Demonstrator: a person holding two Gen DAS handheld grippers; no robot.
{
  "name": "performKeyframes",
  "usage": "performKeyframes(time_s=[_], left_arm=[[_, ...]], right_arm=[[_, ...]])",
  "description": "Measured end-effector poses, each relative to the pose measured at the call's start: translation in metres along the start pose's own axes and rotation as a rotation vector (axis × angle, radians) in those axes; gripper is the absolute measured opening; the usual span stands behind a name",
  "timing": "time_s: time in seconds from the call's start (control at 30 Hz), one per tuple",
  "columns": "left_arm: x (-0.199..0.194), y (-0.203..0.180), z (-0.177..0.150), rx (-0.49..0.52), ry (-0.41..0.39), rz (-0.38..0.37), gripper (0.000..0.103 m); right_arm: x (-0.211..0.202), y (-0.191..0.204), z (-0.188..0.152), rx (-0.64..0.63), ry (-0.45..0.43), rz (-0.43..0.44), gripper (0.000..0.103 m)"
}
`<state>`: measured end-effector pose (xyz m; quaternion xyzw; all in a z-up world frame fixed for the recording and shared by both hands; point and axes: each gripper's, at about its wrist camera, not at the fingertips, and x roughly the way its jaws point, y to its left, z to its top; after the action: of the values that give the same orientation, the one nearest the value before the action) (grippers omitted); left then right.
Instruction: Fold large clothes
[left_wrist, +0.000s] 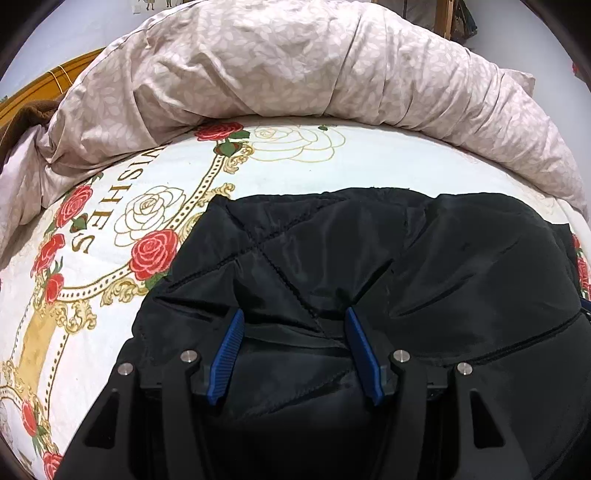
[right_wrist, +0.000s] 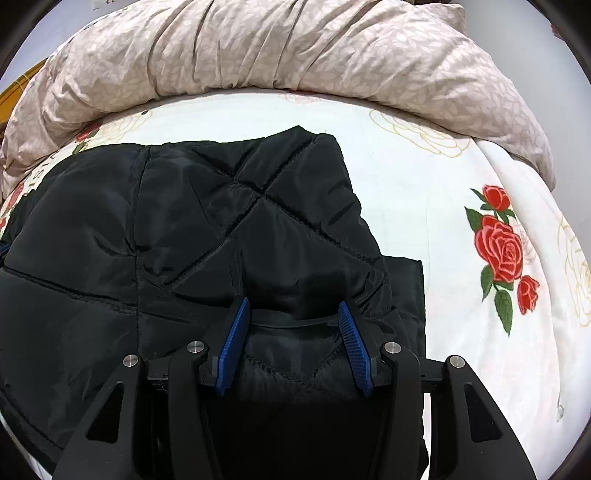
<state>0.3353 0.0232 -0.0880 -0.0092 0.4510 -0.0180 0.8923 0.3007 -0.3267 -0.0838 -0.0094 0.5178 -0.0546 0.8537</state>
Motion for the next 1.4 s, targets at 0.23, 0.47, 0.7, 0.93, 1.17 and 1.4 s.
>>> performKeyframes(time_s=[0.23, 0.47, 0.7, 0.93, 1.17, 1.4], left_arm=[[-0.028, 0.01, 0.011, -0.021, -0.011, -0.015, 0.057], [-0.022, 0.043, 0.022, -0.035, -0.02, 0.036, 0.058], [0.012, 0.043, 0.014, -0.045, 0.004, 0.049, 0.059], [0.02, 0.044, 0.016, -0.053, -0.008, 0.046, 0.061], [0.017, 0.044, 0.017, -0.046, -0.013, 0.056, 0.061], [-0.023, 0.052, 0.02, -0.052, -0.051, 0.023, 0.06]], right_arm=[[-0.039, 0.002, 0.005, -0.016, -0.07, -0.035, 0.05], [-0.035, -0.011, 0.012, 0.01, -0.069, 0.0, 0.05], [-0.004, -0.013, 0.009, 0.007, -0.021, 0.012, 0.05], [0.0, -0.011, 0.008, 0.001, -0.04, -0.008, 0.05], [-0.005, -0.01, 0.01, 0.005, -0.054, -0.017, 0.05], [-0.039, -0.018, 0.011, 0.018, -0.104, -0.015, 0.053]])
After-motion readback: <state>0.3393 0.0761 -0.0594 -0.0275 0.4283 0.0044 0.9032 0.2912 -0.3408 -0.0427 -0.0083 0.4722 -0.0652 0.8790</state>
